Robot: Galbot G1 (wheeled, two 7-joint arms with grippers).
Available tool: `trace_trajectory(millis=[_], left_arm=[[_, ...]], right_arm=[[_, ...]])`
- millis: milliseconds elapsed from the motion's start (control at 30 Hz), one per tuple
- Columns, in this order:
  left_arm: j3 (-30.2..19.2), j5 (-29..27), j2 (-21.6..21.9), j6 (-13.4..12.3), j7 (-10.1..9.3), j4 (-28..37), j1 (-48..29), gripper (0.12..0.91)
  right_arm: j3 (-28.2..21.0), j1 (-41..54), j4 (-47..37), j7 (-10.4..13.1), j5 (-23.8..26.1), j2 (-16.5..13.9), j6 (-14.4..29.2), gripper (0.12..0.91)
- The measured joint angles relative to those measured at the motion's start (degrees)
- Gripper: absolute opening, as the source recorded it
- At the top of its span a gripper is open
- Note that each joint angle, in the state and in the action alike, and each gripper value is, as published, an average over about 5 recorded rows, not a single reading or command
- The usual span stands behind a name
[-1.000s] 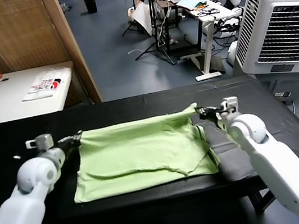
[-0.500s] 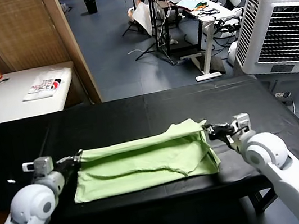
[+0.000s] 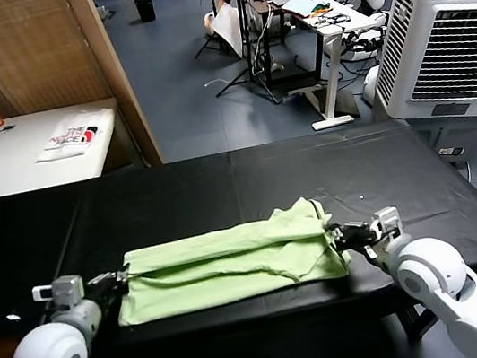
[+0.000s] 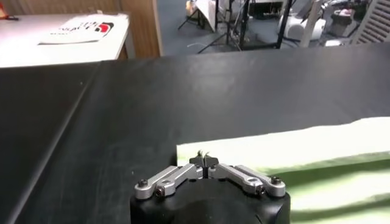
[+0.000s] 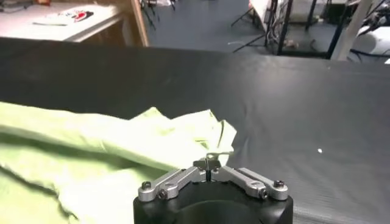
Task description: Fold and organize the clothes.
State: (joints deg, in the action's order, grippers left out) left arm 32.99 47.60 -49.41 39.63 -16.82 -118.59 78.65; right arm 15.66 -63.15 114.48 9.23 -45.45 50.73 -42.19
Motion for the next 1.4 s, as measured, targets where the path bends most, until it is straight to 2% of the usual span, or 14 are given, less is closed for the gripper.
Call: trace_trajectory(millis=[133,267,367,500,633,767,867,1033,1200,1400], left_arm=[[0.0,-0.6,-0.5,0.4,-0.26,-0.8,0.8,0.129],[0.0,-1.3,-1.2,2.1,-1.2,-1.8,1.6,0.129],[0.0,-2.3,-1.6,2.6,-1.95,-2.4,2.2,0.161],[0.6,-3.1,-1.9,2.6,-2.07,-3.2,2.9,0.341],[1.7,-3.1,-1.9,2.6,-2.05,-3.0,2.4,0.576],[2.4,-2.3,-2.3,2.6,-1.9,-1.7,0.8,0.752],[2.3,-1.4,-3.1,2.6,-1.53,0.0,-0.9,0.792],[1.3,-0.6,-4.9,1.6,-0.39,3.5,-4.5,0.798],[-0.1,0.7,-6.4,0.2,-0.44,7.2,-7.2,0.798],[-1.0,1.9,-7.6,-0.2,-0.63,10.7,-9.3,0.798]], right_arm=[[0.0,-0.7,0.4,-0.2,0.1,0.0,0.0,0.126],[0.4,-1.4,1.2,-0.3,0.0,-0.5,0.0,0.133],[1.1,-2.2,2.2,-0.3,-0.1,-1.1,0.0,0.214],[2.4,-3.3,4.5,-0.2,-0.7,-2.3,0.0,0.424],[4.2,-2.8,5.8,0.0,-1.1,-2.4,0.0,0.653],[4.1,0.3,3.9,0.1,1.0,-0.7,0.1,0.782],[2.7,3.9,0.6,-0.3,3.1,1.6,0.8,0.796],[-0.2,9.5,-6.1,-1.5,6.8,5.8,3.1,0.798],[-3.0,13.3,-12.1,-2.2,9.2,9.3,4.1,0.798],[-5.1,15.5,-17.4,-3.5,10.3,12.1,4.6,0.798]])
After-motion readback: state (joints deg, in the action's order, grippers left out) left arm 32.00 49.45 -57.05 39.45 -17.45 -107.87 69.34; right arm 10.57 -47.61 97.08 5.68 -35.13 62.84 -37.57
